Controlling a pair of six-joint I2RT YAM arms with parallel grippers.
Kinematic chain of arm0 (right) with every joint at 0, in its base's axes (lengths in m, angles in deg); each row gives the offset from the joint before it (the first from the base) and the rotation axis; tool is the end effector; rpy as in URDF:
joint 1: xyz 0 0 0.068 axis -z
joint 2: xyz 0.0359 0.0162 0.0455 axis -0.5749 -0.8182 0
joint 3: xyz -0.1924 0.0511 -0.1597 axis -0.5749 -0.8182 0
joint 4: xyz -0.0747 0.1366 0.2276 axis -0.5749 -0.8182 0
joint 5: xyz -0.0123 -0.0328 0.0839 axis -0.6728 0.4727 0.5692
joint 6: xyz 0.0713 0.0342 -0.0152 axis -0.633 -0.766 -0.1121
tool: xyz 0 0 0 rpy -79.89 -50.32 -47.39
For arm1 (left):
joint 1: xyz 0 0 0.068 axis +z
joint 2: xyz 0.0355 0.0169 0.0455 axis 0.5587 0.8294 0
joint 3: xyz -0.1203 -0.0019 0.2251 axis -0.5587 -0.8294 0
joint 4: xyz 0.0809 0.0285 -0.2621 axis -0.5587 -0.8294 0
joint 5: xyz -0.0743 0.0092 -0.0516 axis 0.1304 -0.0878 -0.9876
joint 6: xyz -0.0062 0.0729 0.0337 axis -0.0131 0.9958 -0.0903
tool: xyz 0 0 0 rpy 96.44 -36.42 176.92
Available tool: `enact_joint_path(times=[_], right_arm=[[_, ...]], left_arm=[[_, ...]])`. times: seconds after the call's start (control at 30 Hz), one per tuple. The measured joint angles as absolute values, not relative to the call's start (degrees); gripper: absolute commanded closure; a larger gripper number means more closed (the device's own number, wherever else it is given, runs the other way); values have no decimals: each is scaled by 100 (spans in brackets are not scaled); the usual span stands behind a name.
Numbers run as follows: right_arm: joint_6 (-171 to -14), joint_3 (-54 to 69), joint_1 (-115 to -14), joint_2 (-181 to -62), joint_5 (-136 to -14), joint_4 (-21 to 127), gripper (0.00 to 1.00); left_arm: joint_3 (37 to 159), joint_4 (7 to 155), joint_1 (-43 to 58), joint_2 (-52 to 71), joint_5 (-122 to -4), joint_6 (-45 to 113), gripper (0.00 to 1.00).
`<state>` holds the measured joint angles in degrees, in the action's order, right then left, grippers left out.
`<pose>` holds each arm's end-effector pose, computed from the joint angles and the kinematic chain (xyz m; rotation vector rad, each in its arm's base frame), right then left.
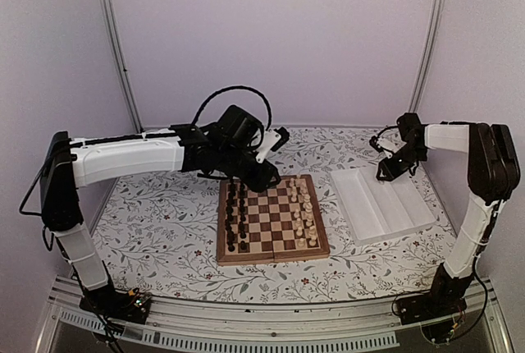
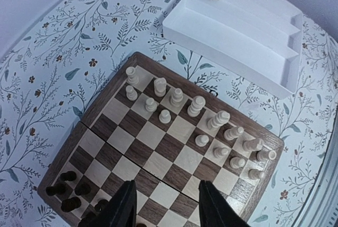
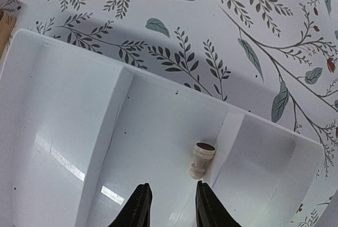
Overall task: Set up the chess pieces on the board
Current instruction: Pick up the chess piece from the storage box.
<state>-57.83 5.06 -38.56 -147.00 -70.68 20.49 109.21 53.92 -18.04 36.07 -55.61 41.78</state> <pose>0.3960 0.0379 0.1260 -0.7816 2.5746 0.1444 0.2714 -0.3488 0.2269 0.9743 2.1841 -0.4916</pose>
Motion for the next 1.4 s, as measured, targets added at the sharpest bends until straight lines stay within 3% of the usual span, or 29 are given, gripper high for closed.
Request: enact_joint_path(times=[0.27,0.8,1.1,1.4], right_arm=[[-5831,548,-3961,-14871,-7149,1915,68],[-6104,722,-4199,-15271,-7999,1872,56],[-6226,1070,-4212,-15645,-7592,1795,63],[-6180,1079,-4234,-15533,-7118,1638,62]], left_arm=[[10882,5431,-1791,3572,-5570,4217,57],[10882,5434,-1787,3568,-5583,4217,56],[10882,5429,-1787,3568,-5581,4217,55],[10882,5429,-1787,3570,-5589,4217,55]])
